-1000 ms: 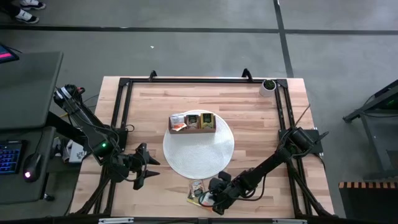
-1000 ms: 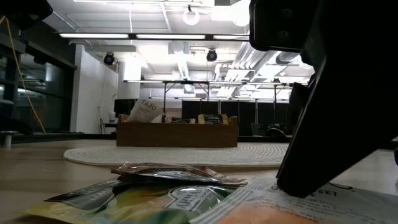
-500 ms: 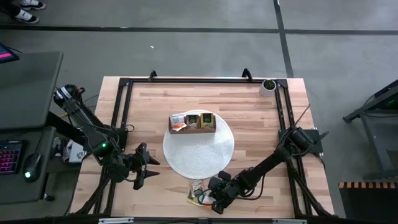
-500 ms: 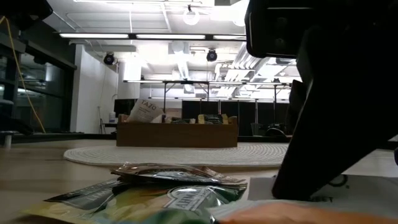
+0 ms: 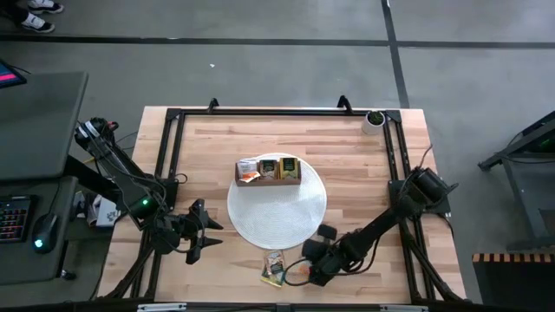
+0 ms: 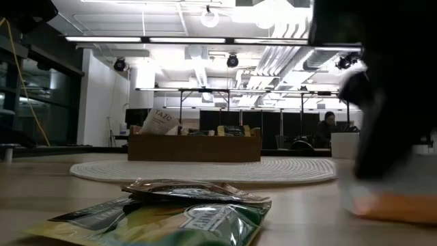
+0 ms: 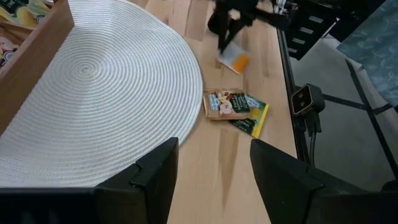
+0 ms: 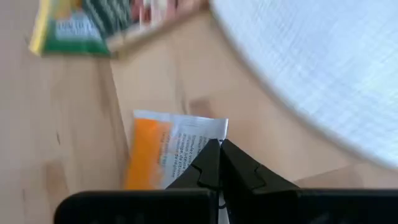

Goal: Pick & Place Tea
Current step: Put the orange tea bag into the left section of the wooden organizer

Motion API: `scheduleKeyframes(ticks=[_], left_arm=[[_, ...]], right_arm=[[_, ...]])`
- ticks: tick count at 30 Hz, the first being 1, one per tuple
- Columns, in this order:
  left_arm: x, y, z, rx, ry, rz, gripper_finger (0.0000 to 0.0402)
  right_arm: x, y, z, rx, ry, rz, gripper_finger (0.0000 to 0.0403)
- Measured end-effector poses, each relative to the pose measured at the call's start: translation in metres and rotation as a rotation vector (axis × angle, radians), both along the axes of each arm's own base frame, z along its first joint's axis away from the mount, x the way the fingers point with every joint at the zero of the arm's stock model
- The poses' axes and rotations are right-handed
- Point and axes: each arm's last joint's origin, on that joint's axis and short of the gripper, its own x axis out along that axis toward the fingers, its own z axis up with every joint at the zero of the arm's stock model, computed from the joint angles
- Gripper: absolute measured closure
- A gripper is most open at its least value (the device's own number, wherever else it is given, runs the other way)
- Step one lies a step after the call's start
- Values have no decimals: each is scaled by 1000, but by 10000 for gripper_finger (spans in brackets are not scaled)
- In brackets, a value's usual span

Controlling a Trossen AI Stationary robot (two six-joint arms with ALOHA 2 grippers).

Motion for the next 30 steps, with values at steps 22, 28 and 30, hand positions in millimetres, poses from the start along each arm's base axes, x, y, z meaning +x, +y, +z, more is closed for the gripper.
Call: scheduleKeyframes(ticks=[22, 28, 30], left_arm=[[0, 0, 0, -28, 0, 26, 202], [0, 0, 0, -48, 0, 42, 202], [0, 0, 0, -55, -2, 53, 202]], right_arm=[[92, -80, 165, -495, -256, 252, 403], [113, -131, 174, -568, -277, 300, 403], [119, -148, 175, -578, -289, 314, 403]])
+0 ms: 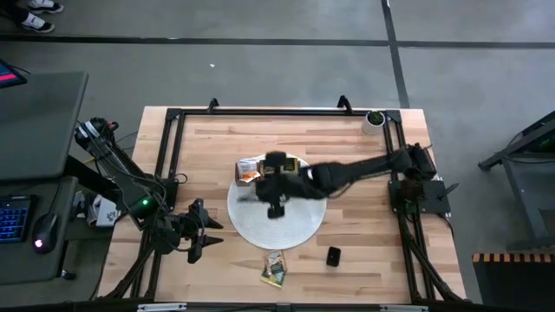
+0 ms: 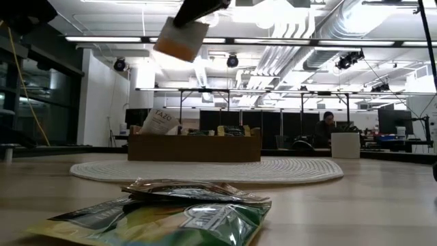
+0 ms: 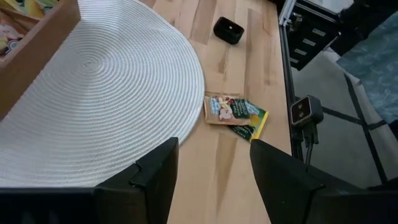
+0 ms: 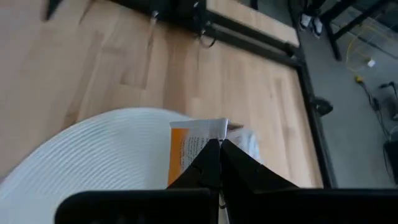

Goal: Pick & Place Tea
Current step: Put the orange tea bag into the left section of the wooden organizer

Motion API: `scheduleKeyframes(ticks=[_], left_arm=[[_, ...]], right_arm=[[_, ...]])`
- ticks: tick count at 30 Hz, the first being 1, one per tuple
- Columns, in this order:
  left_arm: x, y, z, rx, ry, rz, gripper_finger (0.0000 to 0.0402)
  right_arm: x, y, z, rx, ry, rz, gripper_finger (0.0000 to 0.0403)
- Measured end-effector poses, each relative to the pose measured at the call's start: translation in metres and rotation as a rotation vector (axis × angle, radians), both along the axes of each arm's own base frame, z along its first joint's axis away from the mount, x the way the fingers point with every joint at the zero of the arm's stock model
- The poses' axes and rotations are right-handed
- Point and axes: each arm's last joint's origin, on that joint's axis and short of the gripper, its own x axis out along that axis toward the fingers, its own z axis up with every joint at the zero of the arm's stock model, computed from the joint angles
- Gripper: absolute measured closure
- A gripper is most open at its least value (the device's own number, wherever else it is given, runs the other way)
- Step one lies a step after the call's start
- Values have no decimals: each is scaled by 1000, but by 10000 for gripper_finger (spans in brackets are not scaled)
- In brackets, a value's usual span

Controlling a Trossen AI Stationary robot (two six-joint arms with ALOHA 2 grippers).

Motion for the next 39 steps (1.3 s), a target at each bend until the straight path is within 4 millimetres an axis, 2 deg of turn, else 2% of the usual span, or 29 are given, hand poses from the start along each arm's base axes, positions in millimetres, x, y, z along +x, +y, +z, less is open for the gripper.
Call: scheduleKeyframes(ticks=[3, 6, 9, 15, 21, 27, 33, 39], left_arm=[[0, 0, 0, -9, -4, 14, 202], [0, 0, 0, -25, -6, 27, 202], [1, 0, 1, -41, -10, 39, 202], [1, 1, 1, -43, -20, 65, 202], [1, 1, 1, -56, -31, 95, 202], [1, 2, 1, -67, -36, 114, 202], [1, 2, 2, -66, -47, 133, 202], [1, 2, 2, -65, -50, 138, 202]], right_arm=[[11, -20, -1, 9, -35, 43, 403], [23, -30, -8, 45, -61, 134, 403], [33, -29, -22, 60, -49, 216, 403], [49, -25, -64, 78, 49, 330, 403], [59, -33, -93, -19, 114, 301, 403], [62, -59, -102, -79, 147, 232, 403], [65, -83, -98, -107, 109, 180, 403], [66, -98, -96, -164, 102, 141, 403]])
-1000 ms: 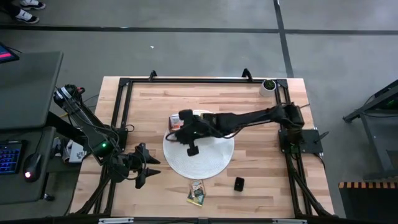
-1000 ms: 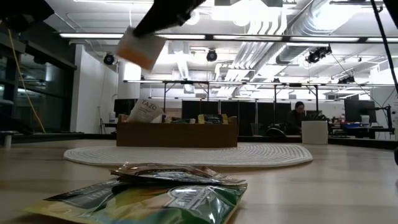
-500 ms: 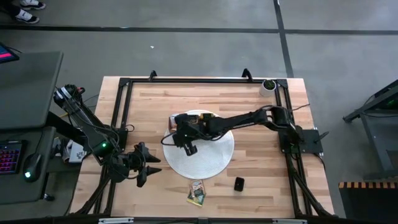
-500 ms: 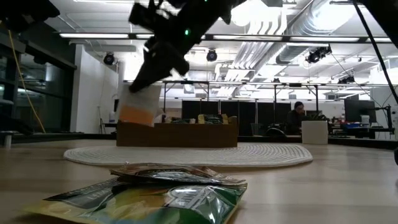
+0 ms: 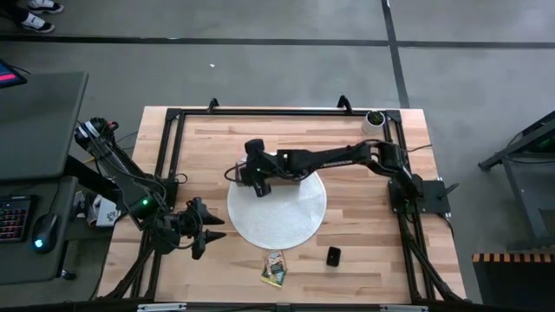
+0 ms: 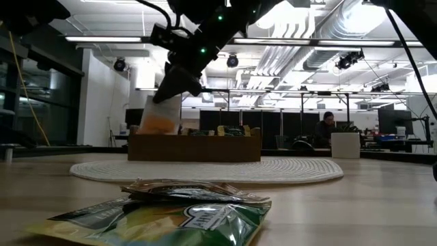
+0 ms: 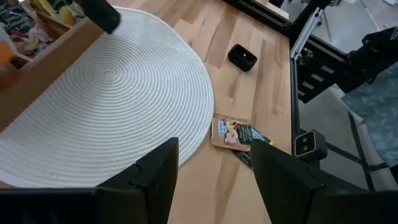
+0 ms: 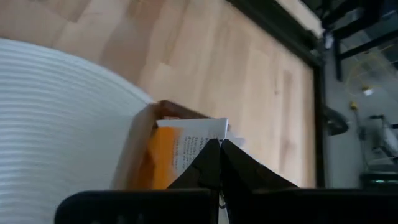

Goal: Pick & Place Tea
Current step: Put the orange tea bag into the left section of the wooden organizer

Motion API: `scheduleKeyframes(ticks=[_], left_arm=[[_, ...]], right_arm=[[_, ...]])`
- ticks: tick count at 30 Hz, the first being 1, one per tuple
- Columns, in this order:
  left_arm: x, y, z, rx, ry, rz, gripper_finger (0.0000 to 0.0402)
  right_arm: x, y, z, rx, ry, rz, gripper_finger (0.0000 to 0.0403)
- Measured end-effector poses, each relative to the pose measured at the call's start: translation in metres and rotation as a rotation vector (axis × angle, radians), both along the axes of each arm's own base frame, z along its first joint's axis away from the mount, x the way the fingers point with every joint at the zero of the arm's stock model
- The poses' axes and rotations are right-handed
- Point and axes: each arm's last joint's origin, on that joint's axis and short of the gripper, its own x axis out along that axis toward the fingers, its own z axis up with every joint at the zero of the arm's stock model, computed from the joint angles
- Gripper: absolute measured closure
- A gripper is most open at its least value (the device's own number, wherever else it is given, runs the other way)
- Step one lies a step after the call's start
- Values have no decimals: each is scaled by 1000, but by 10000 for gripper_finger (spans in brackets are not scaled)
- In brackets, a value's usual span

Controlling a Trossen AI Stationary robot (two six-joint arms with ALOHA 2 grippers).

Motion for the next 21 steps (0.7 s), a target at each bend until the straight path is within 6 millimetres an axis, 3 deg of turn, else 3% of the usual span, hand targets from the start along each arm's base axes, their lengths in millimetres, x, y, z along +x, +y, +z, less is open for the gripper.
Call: scheduleKeyframes(ticks=[10, 17, 21], left_arm=[[0, 0, 0, -4, 2, 3, 202], [-1, 1, -1, -5, 11, 5, 202], [-1, 0, -1, -11, 11, 6, 202]], right_arm=[[3, -6, -3, 24, -19, 18, 403], [10, -7, -35, 66, 27, -34, 403], [11, -8, -42, 66, 29, -88, 403]])
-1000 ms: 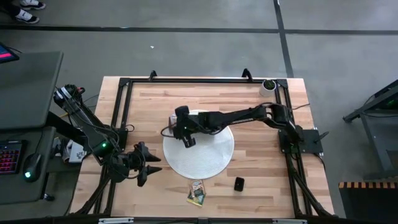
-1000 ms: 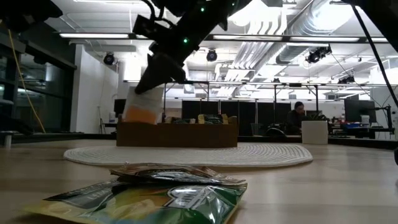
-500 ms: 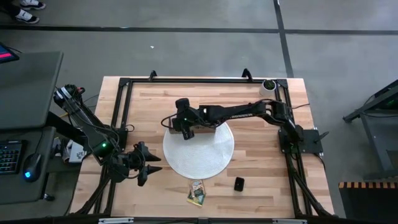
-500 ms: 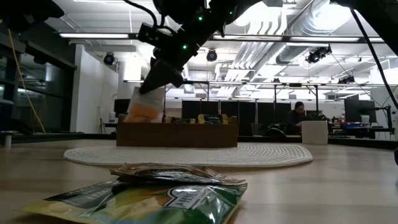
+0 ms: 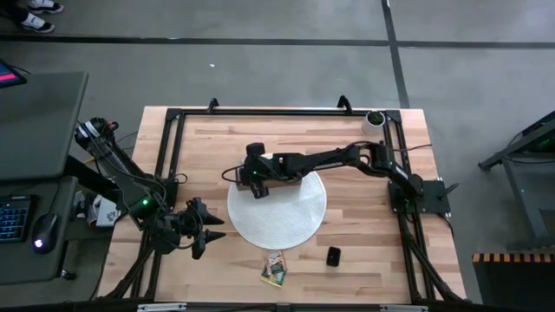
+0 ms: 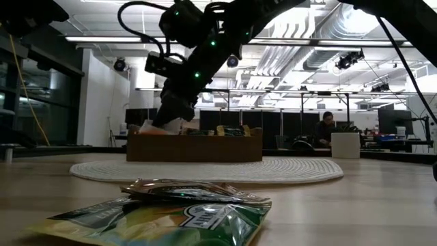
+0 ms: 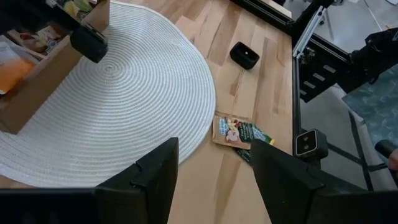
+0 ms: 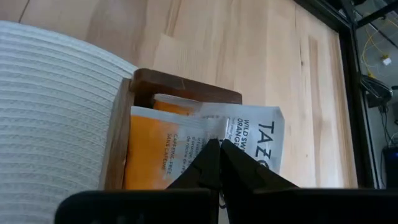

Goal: Pick & Place Tea
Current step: Put the orange tea bag into the left section of the wooden organizer

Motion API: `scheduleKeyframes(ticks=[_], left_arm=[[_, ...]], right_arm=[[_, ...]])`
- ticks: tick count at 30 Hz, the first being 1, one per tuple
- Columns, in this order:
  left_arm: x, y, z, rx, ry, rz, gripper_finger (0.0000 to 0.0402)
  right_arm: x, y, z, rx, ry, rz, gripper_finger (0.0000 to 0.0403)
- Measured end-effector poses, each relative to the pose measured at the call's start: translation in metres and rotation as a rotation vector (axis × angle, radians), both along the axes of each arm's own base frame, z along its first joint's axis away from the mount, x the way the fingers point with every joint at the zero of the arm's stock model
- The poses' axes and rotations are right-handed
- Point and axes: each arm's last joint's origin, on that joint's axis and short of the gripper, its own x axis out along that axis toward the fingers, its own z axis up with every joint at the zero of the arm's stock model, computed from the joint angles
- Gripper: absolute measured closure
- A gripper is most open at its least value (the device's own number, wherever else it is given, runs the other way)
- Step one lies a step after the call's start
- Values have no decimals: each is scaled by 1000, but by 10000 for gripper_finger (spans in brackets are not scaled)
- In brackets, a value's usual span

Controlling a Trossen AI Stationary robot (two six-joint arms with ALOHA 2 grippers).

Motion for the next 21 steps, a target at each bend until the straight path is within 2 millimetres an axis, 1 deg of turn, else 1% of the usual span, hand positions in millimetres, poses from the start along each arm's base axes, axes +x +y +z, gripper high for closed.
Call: scheduleKeyframes(ticks=[7, 13, 21], left_arm=[[0, 0, 0, 1, 2, -1, 202], [0, 0, -1, 7, 6, -1, 202], [0, 0, -1, 8, 7, -2, 202]], right_arm=[[0, -1, 1, -12, -4, -12, 403], [1, 2, 1, 25, -9, 34, 403], [3, 4, 4, 23, -53, 32, 403]])
